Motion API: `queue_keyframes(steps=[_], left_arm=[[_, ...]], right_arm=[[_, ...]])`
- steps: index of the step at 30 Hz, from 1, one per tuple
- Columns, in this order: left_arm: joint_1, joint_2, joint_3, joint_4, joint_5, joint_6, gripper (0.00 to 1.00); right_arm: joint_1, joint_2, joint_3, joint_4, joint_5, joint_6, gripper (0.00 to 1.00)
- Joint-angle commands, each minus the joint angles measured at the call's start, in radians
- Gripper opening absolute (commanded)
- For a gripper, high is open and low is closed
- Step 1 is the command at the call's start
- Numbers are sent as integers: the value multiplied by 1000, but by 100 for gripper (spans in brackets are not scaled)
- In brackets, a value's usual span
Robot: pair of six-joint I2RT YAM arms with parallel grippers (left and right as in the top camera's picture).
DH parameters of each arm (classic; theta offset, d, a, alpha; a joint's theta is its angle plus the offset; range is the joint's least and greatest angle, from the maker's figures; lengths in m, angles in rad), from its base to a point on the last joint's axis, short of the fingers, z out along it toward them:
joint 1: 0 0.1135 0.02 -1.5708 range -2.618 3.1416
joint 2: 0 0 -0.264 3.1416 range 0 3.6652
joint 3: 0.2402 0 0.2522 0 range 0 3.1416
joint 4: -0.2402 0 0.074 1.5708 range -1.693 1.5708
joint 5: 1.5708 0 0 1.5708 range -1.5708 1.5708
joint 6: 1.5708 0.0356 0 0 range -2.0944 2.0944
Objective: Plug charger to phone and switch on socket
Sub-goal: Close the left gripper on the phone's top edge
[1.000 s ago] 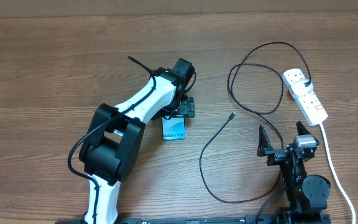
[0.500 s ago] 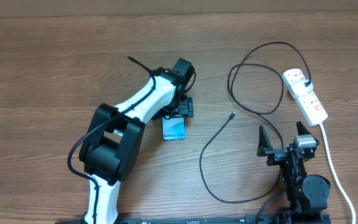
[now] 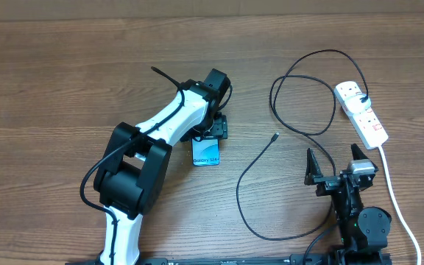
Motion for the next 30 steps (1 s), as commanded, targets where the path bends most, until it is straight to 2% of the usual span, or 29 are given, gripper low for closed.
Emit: queue_keyframes(steps=[1, 8, 30], left_arm=[[7, 65, -18, -2, 11, -6, 82], [7, 65, -18, -3, 11, -6, 76], [10, 64, 18, -14, 46, -9, 73]], right_arm=[[6, -10, -11, 7, 2, -1, 100], [7, -10, -11, 7, 2, -1, 100], [6, -10, -11, 7, 2, -1, 100]])
